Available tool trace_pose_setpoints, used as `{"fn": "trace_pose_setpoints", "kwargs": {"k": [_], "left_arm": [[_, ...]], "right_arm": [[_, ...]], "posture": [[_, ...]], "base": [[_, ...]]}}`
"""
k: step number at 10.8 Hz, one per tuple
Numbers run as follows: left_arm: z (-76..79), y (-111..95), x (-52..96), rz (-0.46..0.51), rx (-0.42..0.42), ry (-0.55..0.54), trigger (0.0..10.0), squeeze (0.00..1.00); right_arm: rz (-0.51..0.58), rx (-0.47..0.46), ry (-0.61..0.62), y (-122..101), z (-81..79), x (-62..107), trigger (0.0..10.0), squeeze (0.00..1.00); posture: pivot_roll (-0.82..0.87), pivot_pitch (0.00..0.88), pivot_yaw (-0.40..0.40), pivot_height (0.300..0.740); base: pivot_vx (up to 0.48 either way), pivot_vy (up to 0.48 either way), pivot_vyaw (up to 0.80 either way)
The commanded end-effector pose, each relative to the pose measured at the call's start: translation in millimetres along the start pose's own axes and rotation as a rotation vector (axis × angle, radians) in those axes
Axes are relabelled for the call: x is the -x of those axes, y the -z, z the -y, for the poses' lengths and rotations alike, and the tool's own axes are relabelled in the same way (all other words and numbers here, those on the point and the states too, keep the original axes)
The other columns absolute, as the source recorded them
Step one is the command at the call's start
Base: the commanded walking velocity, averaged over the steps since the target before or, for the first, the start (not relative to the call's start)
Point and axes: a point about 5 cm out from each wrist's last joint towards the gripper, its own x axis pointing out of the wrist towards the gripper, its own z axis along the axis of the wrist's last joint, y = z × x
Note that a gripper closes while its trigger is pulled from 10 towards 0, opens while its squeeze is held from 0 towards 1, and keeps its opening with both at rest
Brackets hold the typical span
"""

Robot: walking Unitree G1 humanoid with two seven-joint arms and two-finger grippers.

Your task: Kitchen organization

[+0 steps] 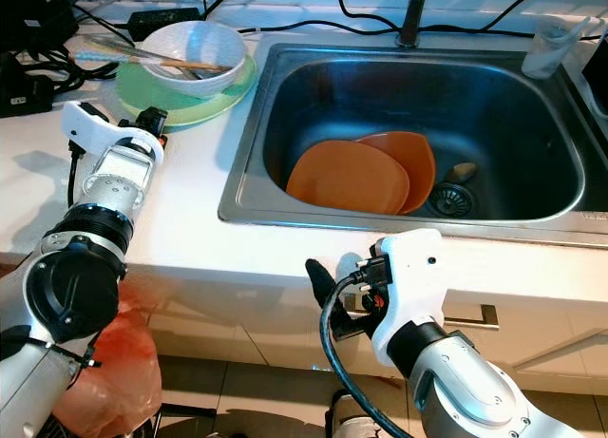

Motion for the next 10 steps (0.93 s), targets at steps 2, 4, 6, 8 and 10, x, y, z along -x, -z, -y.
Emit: {"fn": "trace_pose_setpoints", "kwargs": {"k": [2, 4, 6, 8, 10], "left_arm": [[-28.5, 29.3, 6.1, -0.125, 0.027, -0.117, 0.0, 0.0], [-29.1, 31.7, 6.5, -0.143, 0.026, -0.13, 0.0, 0.0], [-34.3, 34.4, 7.8, -0.158, 0.016, -0.157, 0.0, 0.0], [-39.2, 37.1, 9.2, -0.17, 0.03, -0.188, 0.0, 0.0], [-43.3, 37.1, 10.0, -0.163, 0.061, -0.229, 0.0, 0.0]], "right_arm": [[0.019, 0.008, -0.004, -3.1, -2.1, 3.3, 10.0, 0.0], [0.023, 0.009, -0.001, -3.5, -2.3, 3.1, 10.0, 0.0], [0.026, 0.011, 0.004, -3.9, -2.0, 3.1, 10.0, 0.0], [0.023, 0.012, 0.01, -3.0, -0.8, 4.0, 10.0, 0.0], [0.022, 0.014, 0.013, -2.9, -0.2, 4.2, 10.0, 0.0]], "posture": [[-0.47, 0.157, 0.049, 0.74], [-0.46, 0.153, 0.053, 0.74], [-0.47, 0.151, 0.059, 0.74], [-0.47, 0.152, 0.06, 0.74], [-0.46, 0.15, 0.058, 0.74]], "base": [[0.0, 0.0, 0.0], [0.0, 0.0, 0.0], [0.0, 0.0, 0.0], [0.0, 0.0, 0.0], [0.0, 0.0, 0.0]]}}
